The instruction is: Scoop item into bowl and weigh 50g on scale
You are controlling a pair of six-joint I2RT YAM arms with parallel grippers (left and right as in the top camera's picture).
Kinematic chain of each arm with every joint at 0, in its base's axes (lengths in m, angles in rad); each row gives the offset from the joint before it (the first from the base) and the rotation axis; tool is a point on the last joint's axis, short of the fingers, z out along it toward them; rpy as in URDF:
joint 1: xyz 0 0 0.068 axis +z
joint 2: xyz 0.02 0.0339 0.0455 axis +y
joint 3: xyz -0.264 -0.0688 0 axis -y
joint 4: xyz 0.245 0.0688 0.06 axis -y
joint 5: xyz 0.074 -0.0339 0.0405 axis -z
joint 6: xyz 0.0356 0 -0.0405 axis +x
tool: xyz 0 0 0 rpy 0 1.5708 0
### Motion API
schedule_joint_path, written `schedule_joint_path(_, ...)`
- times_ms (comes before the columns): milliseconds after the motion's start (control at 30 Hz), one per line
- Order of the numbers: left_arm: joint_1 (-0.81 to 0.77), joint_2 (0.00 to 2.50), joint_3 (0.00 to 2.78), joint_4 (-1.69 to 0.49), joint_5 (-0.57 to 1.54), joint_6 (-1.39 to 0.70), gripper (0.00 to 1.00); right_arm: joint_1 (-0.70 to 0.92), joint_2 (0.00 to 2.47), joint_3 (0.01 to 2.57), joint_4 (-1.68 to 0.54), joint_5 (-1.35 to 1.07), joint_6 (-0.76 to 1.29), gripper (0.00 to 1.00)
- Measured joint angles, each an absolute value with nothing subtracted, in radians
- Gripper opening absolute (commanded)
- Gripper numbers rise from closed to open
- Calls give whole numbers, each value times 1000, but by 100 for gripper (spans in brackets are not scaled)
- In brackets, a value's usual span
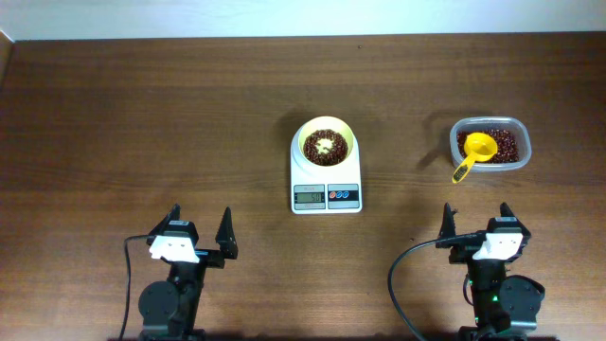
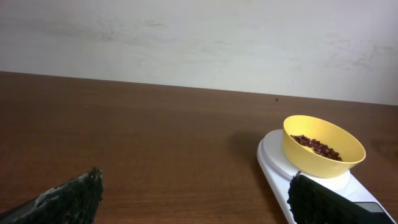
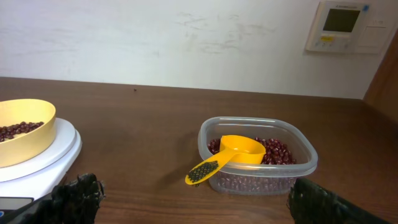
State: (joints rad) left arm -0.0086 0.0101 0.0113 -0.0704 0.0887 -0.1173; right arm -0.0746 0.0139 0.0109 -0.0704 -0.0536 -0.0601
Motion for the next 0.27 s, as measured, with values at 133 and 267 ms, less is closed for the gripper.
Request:
schedule_joint_path(133, -9, 10, 11, -70, 89, -117, 99, -75, 14, 11, -70, -54, -60, 99)
schedule_joint_path(267, -9, 10, 11, -70, 89, -117, 99, -75, 14, 11, -70, -54, -60, 99)
